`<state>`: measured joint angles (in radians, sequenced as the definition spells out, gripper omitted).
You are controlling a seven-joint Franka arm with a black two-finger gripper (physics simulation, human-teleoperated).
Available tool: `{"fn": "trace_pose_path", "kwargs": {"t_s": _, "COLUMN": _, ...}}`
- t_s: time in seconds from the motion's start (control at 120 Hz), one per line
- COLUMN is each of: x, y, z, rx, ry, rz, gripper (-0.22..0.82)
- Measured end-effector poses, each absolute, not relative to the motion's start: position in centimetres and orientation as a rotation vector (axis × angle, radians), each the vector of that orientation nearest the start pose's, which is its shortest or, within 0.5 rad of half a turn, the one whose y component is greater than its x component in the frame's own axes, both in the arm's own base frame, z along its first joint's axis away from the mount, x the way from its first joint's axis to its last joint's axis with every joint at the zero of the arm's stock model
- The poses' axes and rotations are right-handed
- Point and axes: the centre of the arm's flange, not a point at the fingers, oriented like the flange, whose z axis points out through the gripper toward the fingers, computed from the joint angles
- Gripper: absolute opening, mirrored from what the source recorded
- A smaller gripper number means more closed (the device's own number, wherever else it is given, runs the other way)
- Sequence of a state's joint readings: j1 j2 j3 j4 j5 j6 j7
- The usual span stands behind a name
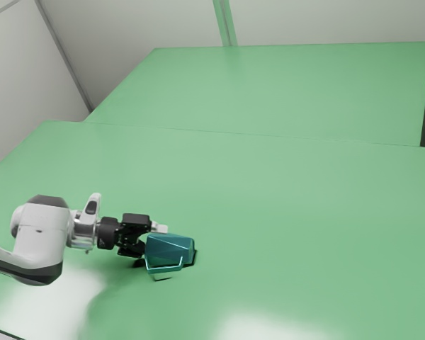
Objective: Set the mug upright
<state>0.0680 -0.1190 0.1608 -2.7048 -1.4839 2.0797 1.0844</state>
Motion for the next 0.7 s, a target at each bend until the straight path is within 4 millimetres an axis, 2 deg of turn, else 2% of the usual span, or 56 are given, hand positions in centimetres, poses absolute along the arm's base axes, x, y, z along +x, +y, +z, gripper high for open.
{"fn": "trace_pose_path", "kwargs": {"t_s": 0.15, "x": 38.4, "y": 3.6, "z": 26.3, "rx": 2.033, "ry": 0.294, "rz": 0.388, "gripper": 0.17}}
{"fn": "trace_pose_path", "kwargs": {"t_s": 0.267, "x": 38.4, "y": 3.4, "z": 26.4, "rx": 2.039, "ry": 0.280, "rz": 0.396, "gripper": -0.01}}
{"fn": "trace_pose_path", "kwargs": {"t_s": 0.358, "x": 38.4, "y": 3.4, "z": 26.4, "rx": 2.041, "ry": 0.273, "rz": 0.402, "gripper": -0.08}}
{"fn": "trace_pose_path", "kwargs": {"t_s": 0.458, "x": 38.5, "y": 3.4, "z": 26.5, "rx": 2.042, "ry": 0.266, "rz": 0.406, "gripper": -0.11}}
{"fn": "trace_pose_path", "kwargs": {"t_s": 0.55, "x": 39.3, "y": 3.5, "z": 27.4, "rx": 2.050, "ry": 0.235, "rz": 0.429, "gripper": -0.14}}
{"fn": "trace_pose_path", "kwargs": {"t_s": 0.6, "x": 40.1, "y": 3.4, "z": 28.4, "rx": 2.063, "ry": 0.191, "rz": 0.444, "gripper": -0.15}}
{"fn": "trace_pose_path", "kwargs": {"t_s": 0.7, "x": 43.4, "y": 3.4, "z": 32.3, "rx": 2.143, "ry": 0.013, "rz": 0.483, "gripper": -0.16}}
